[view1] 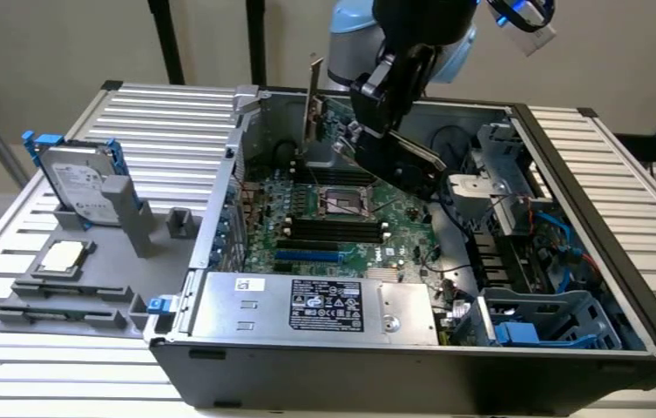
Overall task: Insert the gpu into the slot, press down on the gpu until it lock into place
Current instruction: 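Insert the gpu into the slot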
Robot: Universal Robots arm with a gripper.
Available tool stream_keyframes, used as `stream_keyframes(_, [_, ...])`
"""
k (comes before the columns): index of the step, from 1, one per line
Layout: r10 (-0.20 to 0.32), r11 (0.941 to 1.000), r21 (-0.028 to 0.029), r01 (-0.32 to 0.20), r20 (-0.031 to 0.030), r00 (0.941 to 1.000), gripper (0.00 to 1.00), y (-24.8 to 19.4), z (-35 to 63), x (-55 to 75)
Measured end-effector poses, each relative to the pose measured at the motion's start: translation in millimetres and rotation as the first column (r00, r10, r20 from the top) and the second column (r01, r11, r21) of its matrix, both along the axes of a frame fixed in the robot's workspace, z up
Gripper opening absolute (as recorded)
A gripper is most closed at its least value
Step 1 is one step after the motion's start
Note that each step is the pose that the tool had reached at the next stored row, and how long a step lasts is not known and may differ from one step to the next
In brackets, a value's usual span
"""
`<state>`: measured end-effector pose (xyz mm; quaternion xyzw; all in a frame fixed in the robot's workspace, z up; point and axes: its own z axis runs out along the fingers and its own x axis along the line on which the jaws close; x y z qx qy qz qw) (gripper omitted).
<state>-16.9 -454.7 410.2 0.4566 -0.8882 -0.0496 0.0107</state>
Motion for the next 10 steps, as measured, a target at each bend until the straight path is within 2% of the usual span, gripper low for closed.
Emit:
stream_keyframes(2, [0.034,0.9994,0.0064,-0.034,0.0007,0.9994,0.26,0.0,-1.2,0.0])
stream_keyframes(4, [0.071,0.9975,0.01,-0.071,0.0014,0.9975,0.26,0.0,-3.0,0.0])
stream_keyframes(7, [0.124,0.9922,0.0121,-0.124,0.0028,0.9923,0.26,0.0,-6.3,0.0])
stream_keyframes(10, [0.178,0.984,0.0133,-0.178,0.0043,0.9841,0.26,0.0,-9.7,0.0])
